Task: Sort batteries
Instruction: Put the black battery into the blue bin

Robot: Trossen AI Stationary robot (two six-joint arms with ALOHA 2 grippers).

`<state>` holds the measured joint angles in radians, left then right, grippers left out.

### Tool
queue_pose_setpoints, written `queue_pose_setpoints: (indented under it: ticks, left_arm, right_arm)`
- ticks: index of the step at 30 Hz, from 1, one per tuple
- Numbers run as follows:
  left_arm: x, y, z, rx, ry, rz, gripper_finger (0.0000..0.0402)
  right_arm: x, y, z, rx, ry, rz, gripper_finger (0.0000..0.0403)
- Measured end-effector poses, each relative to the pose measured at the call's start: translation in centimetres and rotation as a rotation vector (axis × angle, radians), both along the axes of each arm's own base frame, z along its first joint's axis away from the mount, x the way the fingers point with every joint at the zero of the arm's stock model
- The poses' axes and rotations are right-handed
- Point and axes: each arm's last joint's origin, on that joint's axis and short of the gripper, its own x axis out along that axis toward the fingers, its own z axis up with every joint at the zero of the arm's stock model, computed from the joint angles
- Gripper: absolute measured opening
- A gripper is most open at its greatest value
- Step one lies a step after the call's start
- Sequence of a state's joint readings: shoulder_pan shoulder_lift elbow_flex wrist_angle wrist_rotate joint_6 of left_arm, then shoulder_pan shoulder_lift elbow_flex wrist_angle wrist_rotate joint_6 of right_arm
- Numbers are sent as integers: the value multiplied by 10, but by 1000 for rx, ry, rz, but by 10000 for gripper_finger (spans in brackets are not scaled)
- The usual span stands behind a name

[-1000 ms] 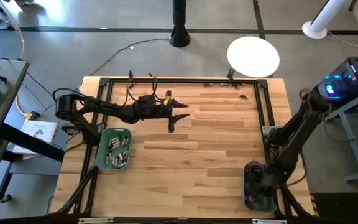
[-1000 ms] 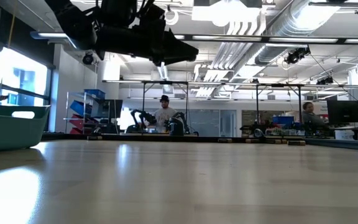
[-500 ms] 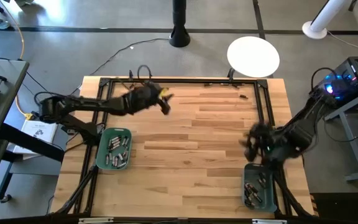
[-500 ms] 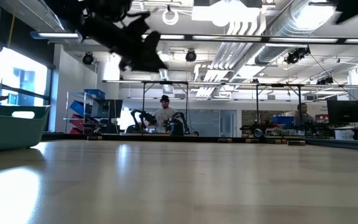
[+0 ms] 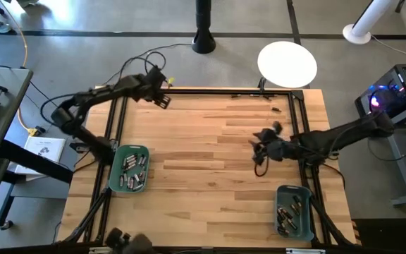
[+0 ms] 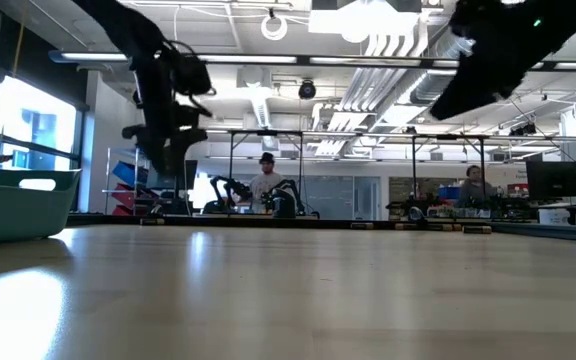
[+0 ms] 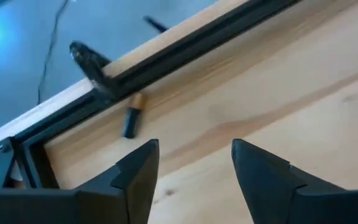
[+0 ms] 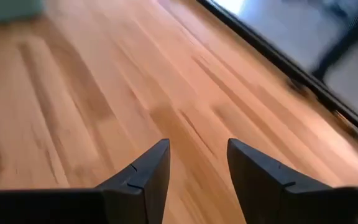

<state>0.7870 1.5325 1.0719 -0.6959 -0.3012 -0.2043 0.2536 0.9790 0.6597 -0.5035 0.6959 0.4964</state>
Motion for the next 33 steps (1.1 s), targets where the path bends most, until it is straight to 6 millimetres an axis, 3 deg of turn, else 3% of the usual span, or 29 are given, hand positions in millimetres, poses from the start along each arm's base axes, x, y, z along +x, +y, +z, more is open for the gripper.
queue_pose_setpoints:
  ticks: [3,7,13,20,25,33]
  left_arm:
    - [-13,20,-15,-97,14,32,213]
    - [-28,40,-37,-185,43,85,229]
    - [-37,60,-65,-261,15,77,223]
    - [-47,76,-85,-278,21,99,198]
    - [-48,74,-82,-287,24,96,183]
    - [-38,60,-51,-192,25,-21,177]
  right_arm:
    - [15,-11,-13,-91,-99,81,153]
    - [25,-29,-12,-207,-223,123,153]
    - [27,-51,-8,-224,-290,117,153]
    - [27,-58,-8,-201,-294,140,153]
    - [27,-58,-8,-201,-296,139,153]
    - [27,-61,-8,-203,-302,127,153]
